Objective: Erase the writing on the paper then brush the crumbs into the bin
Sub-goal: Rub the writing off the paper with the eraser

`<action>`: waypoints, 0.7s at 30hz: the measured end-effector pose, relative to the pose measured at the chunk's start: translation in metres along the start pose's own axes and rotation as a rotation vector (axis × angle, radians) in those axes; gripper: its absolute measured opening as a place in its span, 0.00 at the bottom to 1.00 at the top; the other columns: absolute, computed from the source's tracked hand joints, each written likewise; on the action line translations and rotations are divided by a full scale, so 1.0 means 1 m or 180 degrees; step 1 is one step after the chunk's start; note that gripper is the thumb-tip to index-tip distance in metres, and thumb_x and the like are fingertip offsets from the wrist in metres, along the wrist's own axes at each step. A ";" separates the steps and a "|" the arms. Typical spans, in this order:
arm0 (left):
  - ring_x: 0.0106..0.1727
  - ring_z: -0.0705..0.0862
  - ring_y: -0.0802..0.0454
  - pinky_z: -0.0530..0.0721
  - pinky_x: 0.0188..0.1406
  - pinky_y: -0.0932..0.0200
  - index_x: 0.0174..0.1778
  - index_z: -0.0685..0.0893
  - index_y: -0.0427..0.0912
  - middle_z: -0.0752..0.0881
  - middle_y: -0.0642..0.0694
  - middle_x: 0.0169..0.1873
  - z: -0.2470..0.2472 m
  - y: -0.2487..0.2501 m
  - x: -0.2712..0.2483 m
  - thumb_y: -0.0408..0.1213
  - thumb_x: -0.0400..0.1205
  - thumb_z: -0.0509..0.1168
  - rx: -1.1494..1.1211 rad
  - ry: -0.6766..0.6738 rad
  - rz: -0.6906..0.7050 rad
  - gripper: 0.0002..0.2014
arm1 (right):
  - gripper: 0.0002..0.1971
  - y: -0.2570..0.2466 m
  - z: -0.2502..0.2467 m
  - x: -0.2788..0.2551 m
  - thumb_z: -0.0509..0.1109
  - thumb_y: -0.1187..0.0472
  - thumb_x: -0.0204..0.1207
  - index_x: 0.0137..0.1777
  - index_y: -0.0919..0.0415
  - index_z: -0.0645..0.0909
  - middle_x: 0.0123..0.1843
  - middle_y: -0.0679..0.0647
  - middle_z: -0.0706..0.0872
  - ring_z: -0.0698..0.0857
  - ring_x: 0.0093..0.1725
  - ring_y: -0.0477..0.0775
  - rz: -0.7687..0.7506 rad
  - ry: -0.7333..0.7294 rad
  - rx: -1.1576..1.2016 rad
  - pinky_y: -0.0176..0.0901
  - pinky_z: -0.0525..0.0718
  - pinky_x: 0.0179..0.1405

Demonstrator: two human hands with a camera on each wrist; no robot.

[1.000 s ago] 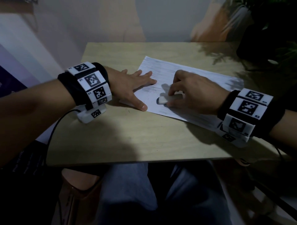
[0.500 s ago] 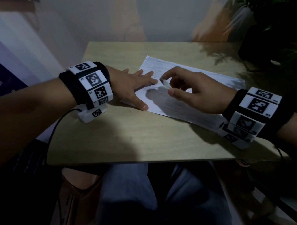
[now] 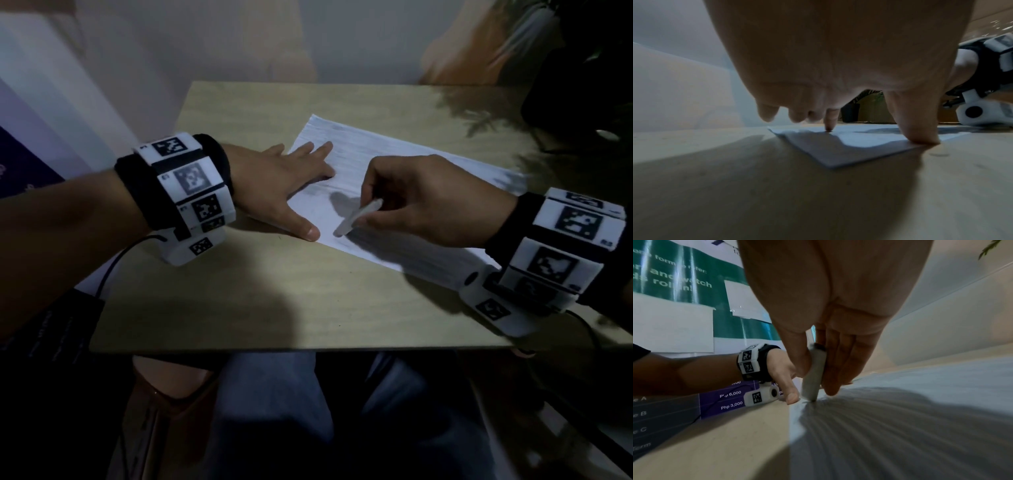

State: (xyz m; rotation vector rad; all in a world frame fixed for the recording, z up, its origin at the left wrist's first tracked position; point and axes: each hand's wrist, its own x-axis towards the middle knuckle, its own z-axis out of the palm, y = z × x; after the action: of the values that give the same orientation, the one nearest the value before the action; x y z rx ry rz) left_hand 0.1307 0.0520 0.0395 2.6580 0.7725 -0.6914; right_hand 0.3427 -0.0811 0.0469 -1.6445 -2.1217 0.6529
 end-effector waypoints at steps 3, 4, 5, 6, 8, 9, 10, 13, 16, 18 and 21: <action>0.89 0.33 0.52 0.36 0.88 0.39 0.86 0.31 0.70 0.26 0.54 0.87 -0.001 0.002 -0.001 0.76 0.73 0.57 0.0026 -0.0211 0.0104 0.52 | 0.11 0.000 0.001 0.000 0.74 0.45 0.73 0.51 0.47 0.84 0.39 0.38 0.85 0.84 0.40 0.39 0.0037 -0.0007 -0.0487 0.29 0.74 0.39; 0.89 0.32 0.51 0.36 0.88 0.38 0.85 0.31 0.71 0.26 0.53 0.87 -0.001 0.003 -0.002 0.76 0.74 0.55 0.0111 -0.0274 0.0070 0.50 | 0.14 0.000 0.002 -0.001 0.71 0.41 0.72 0.52 0.47 0.85 0.39 0.39 0.86 0.84 0.40 0.39 0.0056 -0.0055 -0.0597 0.31 0.76 0.40; 0.89 0.31 0.49 0.36 0.88 0.37 0.85 0.31 0.72 0.26 0.52 0.87 -0.001 0.004 -0.002 0.76 0.75 0.53 0.0184 -0.0312 0.0022 0.48 | 0.18 -0.001 0.003 -0.002 0.68 0.38 0.71 0.54 0.47 0.86 0.40 0.40 0.86 0.83 0.40 0.39 0.0059 -0.0098 -0.0657 0.34 0.77 0.41; 0.89 0.30 0.49 0.36 0.87 0.36 0.85 0.32 0.72 0.26 0.51 0.87 -0.001 0.005 -0.002 0.76 0.76 0.51 0.0219 -0.0323 -0.0015 0.47 | 0.20 -0.002 0.004 -0.003 0.67 0.37 0.72 0.55 0.48 0.86 0.41 0.40 0.87 0.83 0.40 0.38 0.0052 -0.0138 -0.0673 0.34 0.77 0.42; 0.88 0.30 0.49 0.36 0.87 0.35 0.85 0.33 0.72 0.27 0.52 0.87 -0.001 0.007 -0.003 0.76 0.76 0.51 0.0236 -0.0314 -0.0039 0.46 | 0.20 -0.001 0.006 -0.003 0.67 0.36 0.72 0.56 0.46 0.86 0.40 0.39 0.85 0.81 0.39 0.36 0.0020 -0.0185 -0.0620 0.28 0.73 0.40; 0.88 0.30 0.49 0.36 0.87 0.35 0.85 0.33 0.72 0.27 0.52 0.87 -0.001 0.007 -0.003 0.76 0.75 0.51 0.0237 -0.0312 -0.0041 0.47 | 0.19 -0.001 0.006 -0.002 0.68 0.36 0.72 0.55 0.46 0.86 0.39 0.38 0.84 0.81 0.39 0.35 0.0022 -0.0155 -0.0607 0.26 0.71 0.39; 0.88 0.30 0.48 0.37 0.87 0.34 0.85 0.33 0.72 0.27 0.52 0.87 -0.001 0.008 -0.003 0.77 0.75 0.51 0.0236 -0.0315 -0.0046 0.47 | 0.20 0.000 0.006 -0.001 0.68 0.36 0.72 0.55 0.47 0.86 0.38 0.37 0.84 0.81 0.39 0.35 0.0042 -0.0089 -0.0622 0.27 0.71 0.39; 0.89 0.30 0.47 0.37 0.87 0.33 0.86 0.34 0.71 0.28 0.52 0.87 -0.002 0.008 -0.004 0.78 0.72 0.50 0.0226 -0.0326 -0.0064 0.49 | 0.22 0.000 0.006 0.002 0.68 0.35 0.72 0.53 0.50 0.86 0.38 0.40 0.84 0.82 0.39 0.42 0.0088 0.0061 -0.0712 0.37 0.74 0.39; 0.89 0.30 0.47 0.37 0.87 0.32 0.86 0.34 0.72 0.28 0.52 0.88 -0.002 0.010 -0.004 0.79 0.68 0.49 0.0232 -0.0331 -0.0074 0.51 | 0.20 -0.009 0.011 -0.001 0.67 0.36 0.71 0.53 0.48 0.86 0.38 0.39 0.85 0.82 0.38 0.39 -0.0001 -0.0224 -0.0620 0.38 0.76 0.41; 0.88 0.30 0.47 0.36 0.86 0.32 0.86 0.34 0.72 0.28 0.52 0.88 -0.002 0.010 -0.005 0.78 0.70 0.50 0.0257 -0.0328 -0.0087 0.50 | 0.21 -0.008 0.011 0.000 0.66 0.36 0.72 0.54 0.48 0.88 0.38 0.39 0.86 0.82 0.38 0.37 0.0027 -0.0214 -0.0651 0.36 0.77 0.41; 0.88 0.30 0.47 0.35 0.86 0.32 0.86 0.34 0.71 0.28 0.52 0.87 -0.002 0.010 -0.005 0.76 0.77 0.52 0.0273 -0.0303 -0.0091 0.47 | 0.24 0.002 0.004 0.005 0.62 0.35 0.75 0.49 0.53 0.89 0.40 0.46 0.90 0.84 0.39 0.47 0.0103 0.0148 -0.0918 0.45 0.80 0.41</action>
State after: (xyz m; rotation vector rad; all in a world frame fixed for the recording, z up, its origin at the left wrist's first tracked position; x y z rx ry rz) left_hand 0.1337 0.0423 0.0448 2.6720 0.7729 -0.8704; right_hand 0.3413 -0.0758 0.0427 -1.8243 -2.2426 0.3243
